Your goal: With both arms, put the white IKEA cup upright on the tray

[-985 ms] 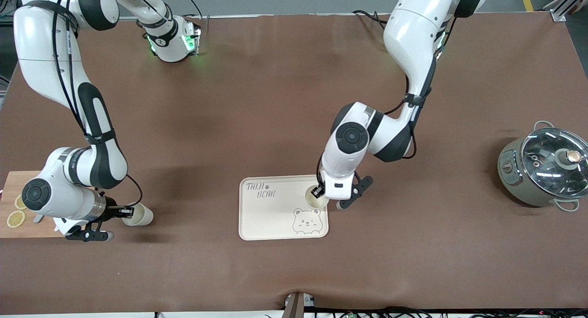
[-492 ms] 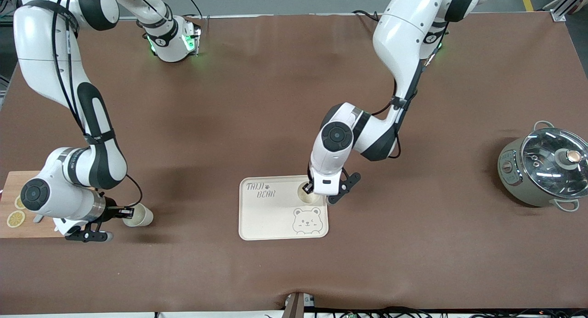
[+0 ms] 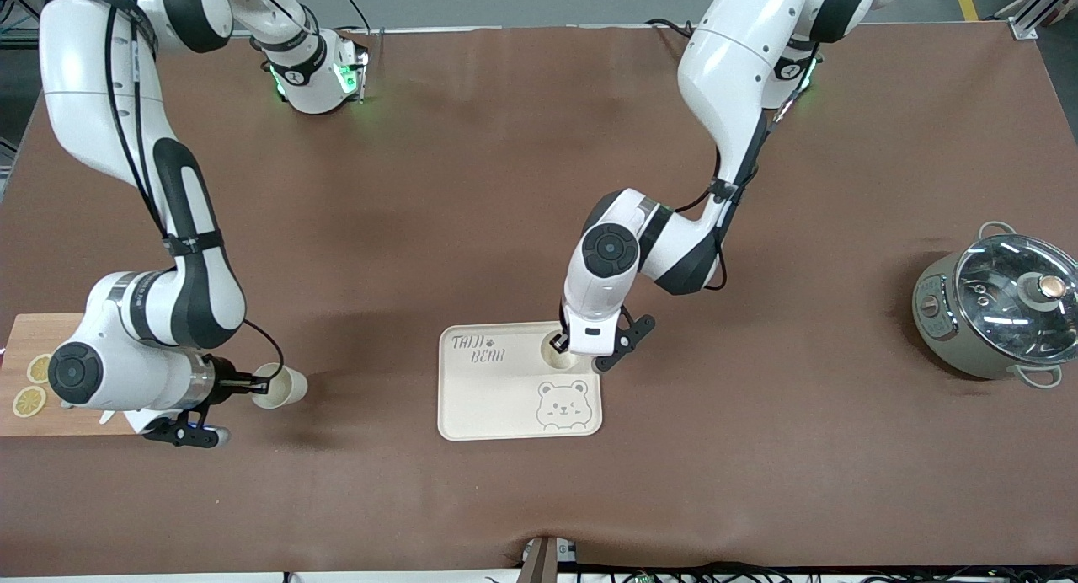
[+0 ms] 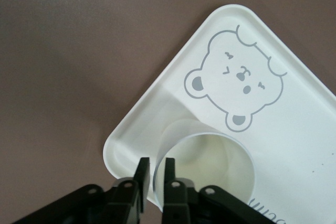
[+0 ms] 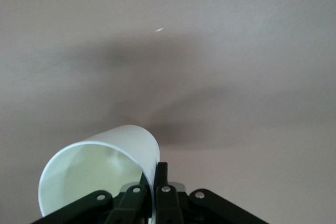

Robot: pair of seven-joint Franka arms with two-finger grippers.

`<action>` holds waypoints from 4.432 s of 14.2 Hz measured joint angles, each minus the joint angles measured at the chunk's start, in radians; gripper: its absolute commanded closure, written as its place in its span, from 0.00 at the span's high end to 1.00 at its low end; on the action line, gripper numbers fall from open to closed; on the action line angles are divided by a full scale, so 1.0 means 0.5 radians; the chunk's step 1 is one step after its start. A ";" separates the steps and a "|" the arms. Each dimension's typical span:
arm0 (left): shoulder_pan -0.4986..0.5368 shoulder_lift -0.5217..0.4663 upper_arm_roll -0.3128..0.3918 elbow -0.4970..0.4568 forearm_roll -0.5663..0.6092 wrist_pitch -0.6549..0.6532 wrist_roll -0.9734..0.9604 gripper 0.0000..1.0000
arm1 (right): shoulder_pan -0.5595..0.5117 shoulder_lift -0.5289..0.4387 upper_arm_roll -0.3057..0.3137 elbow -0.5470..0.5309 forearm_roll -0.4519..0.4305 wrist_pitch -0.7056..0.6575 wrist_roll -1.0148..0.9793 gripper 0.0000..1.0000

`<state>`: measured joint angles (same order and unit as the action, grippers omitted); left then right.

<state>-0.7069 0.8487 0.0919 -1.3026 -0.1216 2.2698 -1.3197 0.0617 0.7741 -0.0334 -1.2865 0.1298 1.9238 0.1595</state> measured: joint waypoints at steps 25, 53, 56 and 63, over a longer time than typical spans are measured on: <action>0.416 -0.606 0.116 0.059 0.278 -0.714 0.839 1.00 | 0.850 0.186 0.005 0.076 0.106 0.522 1.342 0.00; 1.137 -1.063 0.112 0.043 0.194 -1.239 2.324 1.00 | 0.853 -0.319 -0.036 0.197 0.106 -0.213 1.343 1.00; 1.147 -1.067 0.114 0.050 0.168 -1.239 2.324 1.00 | 0.821 -0.620 -0.038 0.161 0.107 -0.524 1.287 1.00; 1.153 -1.068 0.117 0.070 0.168 -1.239 2.324 1.00 | 0.642 -1.373 -0.055 -0.452 0.009 -0.725 0.816 1.00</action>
<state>-0.1303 0.3147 0.1503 -1.2677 -0.0378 1.6501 -0.1576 0.3825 0.0875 -0.0611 -1.5125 0.1344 1.5614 0.5676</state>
